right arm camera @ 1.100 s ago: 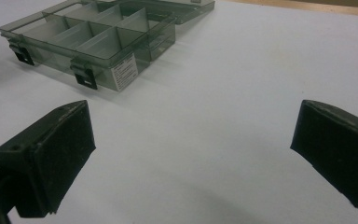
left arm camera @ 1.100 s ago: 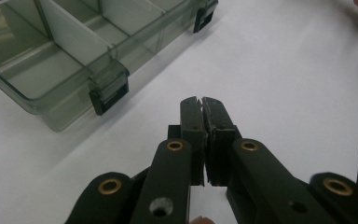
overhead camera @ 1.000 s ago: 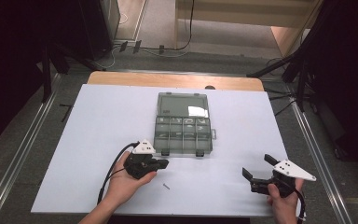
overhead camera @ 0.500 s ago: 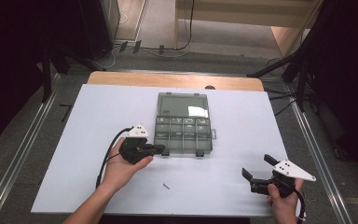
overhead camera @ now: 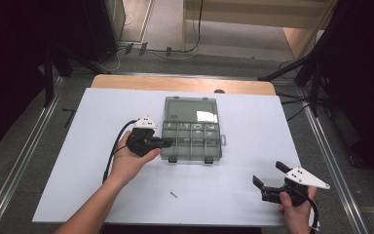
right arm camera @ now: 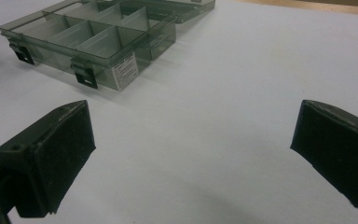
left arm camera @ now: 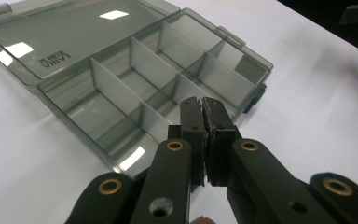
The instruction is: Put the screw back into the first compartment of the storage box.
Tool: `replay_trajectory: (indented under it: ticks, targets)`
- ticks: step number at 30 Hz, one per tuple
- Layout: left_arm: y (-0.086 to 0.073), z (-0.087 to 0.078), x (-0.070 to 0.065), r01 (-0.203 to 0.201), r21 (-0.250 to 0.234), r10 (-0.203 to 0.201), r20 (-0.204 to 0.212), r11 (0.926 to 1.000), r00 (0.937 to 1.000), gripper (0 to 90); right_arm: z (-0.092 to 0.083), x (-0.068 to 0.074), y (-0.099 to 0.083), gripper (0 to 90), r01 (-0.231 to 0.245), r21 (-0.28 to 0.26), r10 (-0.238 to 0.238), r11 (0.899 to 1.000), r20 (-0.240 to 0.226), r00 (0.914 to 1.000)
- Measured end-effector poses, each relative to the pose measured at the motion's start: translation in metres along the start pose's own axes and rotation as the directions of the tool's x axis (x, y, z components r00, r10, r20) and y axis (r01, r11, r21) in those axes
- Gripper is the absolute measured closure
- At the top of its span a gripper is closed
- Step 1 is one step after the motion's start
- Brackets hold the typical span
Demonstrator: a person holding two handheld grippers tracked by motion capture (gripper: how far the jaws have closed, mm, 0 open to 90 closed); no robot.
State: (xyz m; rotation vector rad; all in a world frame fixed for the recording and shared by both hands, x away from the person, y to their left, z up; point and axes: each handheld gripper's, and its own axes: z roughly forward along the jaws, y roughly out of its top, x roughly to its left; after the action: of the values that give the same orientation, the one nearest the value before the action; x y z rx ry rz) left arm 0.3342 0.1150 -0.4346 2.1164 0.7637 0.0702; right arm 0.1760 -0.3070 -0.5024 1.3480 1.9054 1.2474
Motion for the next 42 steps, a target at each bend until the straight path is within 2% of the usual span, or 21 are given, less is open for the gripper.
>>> replay_trajectory:
  ticks: [12, 18, 23, 29, 34, 35, 37, 42]
  targets:
    - [0.015, 0.012, 0.020, 0.021, -0.005, -0.021, -0.037, 0.9998, 0.9991, 88.5, 0.000, 0.001, 0.001, 0.0, 0.002, -0.003, -0.002, 1.000, -0.002, 1.0000]
    - [0.019, 0.024, 0.030, 0.036, 0.005, -0.035, -0.058, 0.9993, 0.9977, 88.5, 0.001, 0.000, 0.000, 0.0, -0.001, -0.002, 0.001, 1.000, -0.003, 1.0000]
    - [0.019, 0.035, 0.036, 0.051, 0.005, -0.050, -0.069, 0.9987, 0.9964, 88.4, 0.000, 0.000, 0.000, 0.0, 0.000, -0.001, 0.000, 1.000, -0.003, 1.0000]
    - [0.016, 0.044, 0.044, 0.083, 0.032, -0.079, -0.101, 0.9960, 0.9917, 88.3, 0.000, 0.000, 0.000, 0.0, 0.001, 0.000, -0.001, 1.000, -0.005, 1.0000]
    - [0.014, 0.048, 0.049, 0.107, 0.039, -0.104, -0.079, 0.9935, 0.9915, 87.5, 0.000, -0.001, 0.000, 0.0, 0.002, -0.001, -0.002, 1.000, -0.003, 1.0000]
    - [0.015, 0.047, 0.049, 0.115, 0.036, -0.111, -0.081, 0.9928, 0.9905, 77.8, 0.000, -0.001, -0.001, 0.0, 0.001, 0.001, -0.001, 1.000, -0.002, 1.0000]
    - [0.015, 0.044, 0.050, 0.130, 0.020, -0.128, -0.059, 0.9913, 0.9899, 71.6, 0.001, -0.001, 0.000, 0.0, 0.003, 0.000, -0.003, 1.000, -0.002, 1.0000]
    - [0.018, 0.036, 0.045, 0.116, -0.002, -0.116, -0.040, 0.9933, 0.9924, 70.2, 0.000, -0.001, -0.001, 0.0, 0.003, 0.000, -0.003, 1.000, -0.001, 1.0000]
